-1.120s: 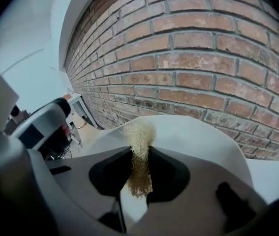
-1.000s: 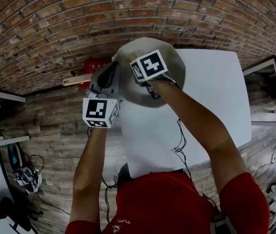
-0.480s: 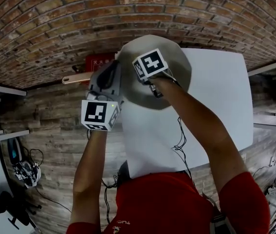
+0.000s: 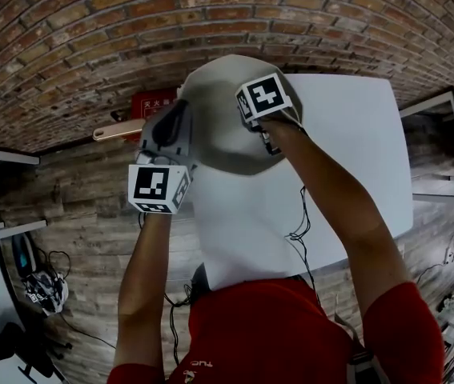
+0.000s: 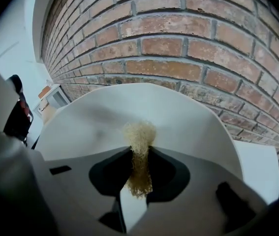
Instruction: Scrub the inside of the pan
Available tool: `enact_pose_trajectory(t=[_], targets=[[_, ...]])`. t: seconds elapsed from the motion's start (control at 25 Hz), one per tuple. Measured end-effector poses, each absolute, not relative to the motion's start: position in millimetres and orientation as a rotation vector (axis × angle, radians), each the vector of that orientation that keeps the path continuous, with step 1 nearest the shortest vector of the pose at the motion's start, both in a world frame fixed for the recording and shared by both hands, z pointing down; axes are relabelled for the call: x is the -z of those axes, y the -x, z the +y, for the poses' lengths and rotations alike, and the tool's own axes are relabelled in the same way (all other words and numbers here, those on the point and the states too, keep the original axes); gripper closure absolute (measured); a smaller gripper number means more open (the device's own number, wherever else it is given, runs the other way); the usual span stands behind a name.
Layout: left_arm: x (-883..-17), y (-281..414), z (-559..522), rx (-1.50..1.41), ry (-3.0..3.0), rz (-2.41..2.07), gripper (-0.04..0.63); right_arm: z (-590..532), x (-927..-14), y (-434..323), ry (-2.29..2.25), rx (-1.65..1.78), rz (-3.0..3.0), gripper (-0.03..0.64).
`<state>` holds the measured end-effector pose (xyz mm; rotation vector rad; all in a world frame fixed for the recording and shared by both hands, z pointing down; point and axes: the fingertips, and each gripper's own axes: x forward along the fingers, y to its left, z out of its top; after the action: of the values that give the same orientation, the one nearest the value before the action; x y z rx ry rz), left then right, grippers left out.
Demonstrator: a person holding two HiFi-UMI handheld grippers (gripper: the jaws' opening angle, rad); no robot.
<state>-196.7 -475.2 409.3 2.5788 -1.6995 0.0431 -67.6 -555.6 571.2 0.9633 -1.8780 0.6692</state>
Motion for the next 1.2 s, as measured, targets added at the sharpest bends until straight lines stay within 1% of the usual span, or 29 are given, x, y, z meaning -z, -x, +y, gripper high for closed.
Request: enact_pose_trajectory(t=[0.16,0.44,0.56,0.68,1.0,1.12,1.2], targets=[[-407.3,193.2,-472.3,-0.047,-2.581,-1.702,0.571,-542.1,-566.5,74.4,-0.926,-0.682,-1.905,0.529],[-404.5,200.1,-463.5,-0.054,-2.560,-1.731,0.571,-489.3,-562.2,145.9,-0.687,-0.684,-1.996,0.529],[-402.9,202.4,-459.7,-0.056,-2.560,-1.739,0.571,-480.3,-565.7,156.3,-0.645,-0.670,-1.993,0.529],[-401.5,205.1,-457.5,-0.050,-2.559,-1.746,0.571,-485.5,-566.3,141.3,-0.676,-0.659,-1.965,0.529],[-398.1,197.5,-455.1,-0.034,-2.576,-1.723,0.571,-502.7,-553.8,66.0,-0.813,-0.627,-1.874,0.529],[-397.8,192.7,-452.9,-0.034,-2.584,-1.710,0.571,-498.2,-547.3,59.8,-0.824,-0.634,-1.878,0.529],[-396.5,190.4,-451.4,-0.034,-2.588,-1.707,0.571,-489.1,-541.2,69.4,-0.797,-0.638,-1.906,0.529]])
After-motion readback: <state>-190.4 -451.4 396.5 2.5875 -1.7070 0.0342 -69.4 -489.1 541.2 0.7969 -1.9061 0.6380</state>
